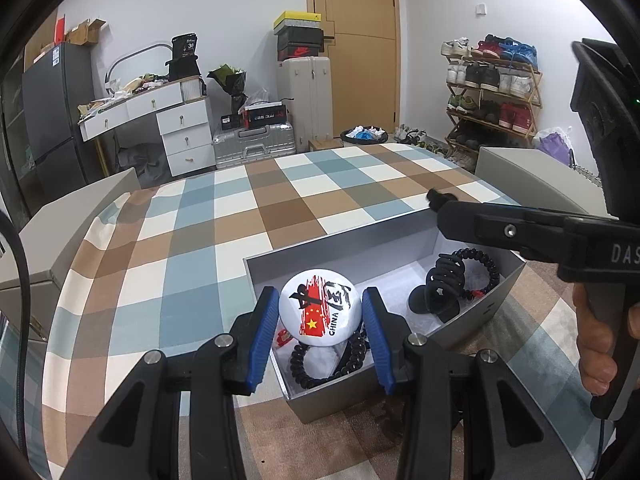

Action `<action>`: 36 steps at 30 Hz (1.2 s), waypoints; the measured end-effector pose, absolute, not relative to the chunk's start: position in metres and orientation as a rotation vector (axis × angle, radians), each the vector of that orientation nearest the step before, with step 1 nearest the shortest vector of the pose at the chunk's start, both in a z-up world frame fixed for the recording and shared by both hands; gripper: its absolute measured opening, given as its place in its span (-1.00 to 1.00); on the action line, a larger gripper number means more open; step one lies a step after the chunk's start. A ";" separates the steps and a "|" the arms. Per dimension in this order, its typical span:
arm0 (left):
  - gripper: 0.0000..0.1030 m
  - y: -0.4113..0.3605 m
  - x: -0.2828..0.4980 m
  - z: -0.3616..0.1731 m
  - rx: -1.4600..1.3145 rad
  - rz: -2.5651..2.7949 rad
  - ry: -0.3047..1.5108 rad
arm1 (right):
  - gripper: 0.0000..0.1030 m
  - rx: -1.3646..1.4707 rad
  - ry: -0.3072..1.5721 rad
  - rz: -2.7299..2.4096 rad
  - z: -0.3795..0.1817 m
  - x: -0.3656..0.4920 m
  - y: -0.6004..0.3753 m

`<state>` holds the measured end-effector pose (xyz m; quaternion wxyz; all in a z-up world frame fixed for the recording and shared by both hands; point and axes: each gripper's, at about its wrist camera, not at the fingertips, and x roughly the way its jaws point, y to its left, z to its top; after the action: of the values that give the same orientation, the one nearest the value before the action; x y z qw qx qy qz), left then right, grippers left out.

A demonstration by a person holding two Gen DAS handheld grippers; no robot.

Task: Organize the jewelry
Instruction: 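Lift and carry the white badge and black headband over the grey box, then open both grippers to drop the badge and headband into the box, then withdraw both grippers toward the black claw clip and badge beside the box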

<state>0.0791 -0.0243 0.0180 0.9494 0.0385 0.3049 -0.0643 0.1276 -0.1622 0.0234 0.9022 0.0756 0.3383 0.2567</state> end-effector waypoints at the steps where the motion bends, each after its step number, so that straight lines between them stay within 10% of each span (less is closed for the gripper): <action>1: -0.28 -0.024 0.079 0.018 0.077 -0.131 0.620 | 0.72 0.155 0.698 0.529 0.023 0.128 -0.162; 21: -0.26 -0.023 0.077 0.019 0.055 -0.167 0.608 | 0.91 0.158 0.694 0.541 0.028 0.123 -0.163; 27: 0.51 -0.023 0.069 0.027 0.044 -0.180 0.580 | 1.00 0.146 0.675 0.529 0.038 0.113 -0.172; 36: 0.62 -0.017 0.057 0.040 -0.008 -0.159 0.576 | 1.00 0.072 0.667 0.511 0.039 0.088 -0.188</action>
<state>0.0568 -0.0166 0.0403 0.9557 -0.0041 0.2836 -0.0784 0.0878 -0.1878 0.0394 0.9125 0.0349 0.3237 0.2478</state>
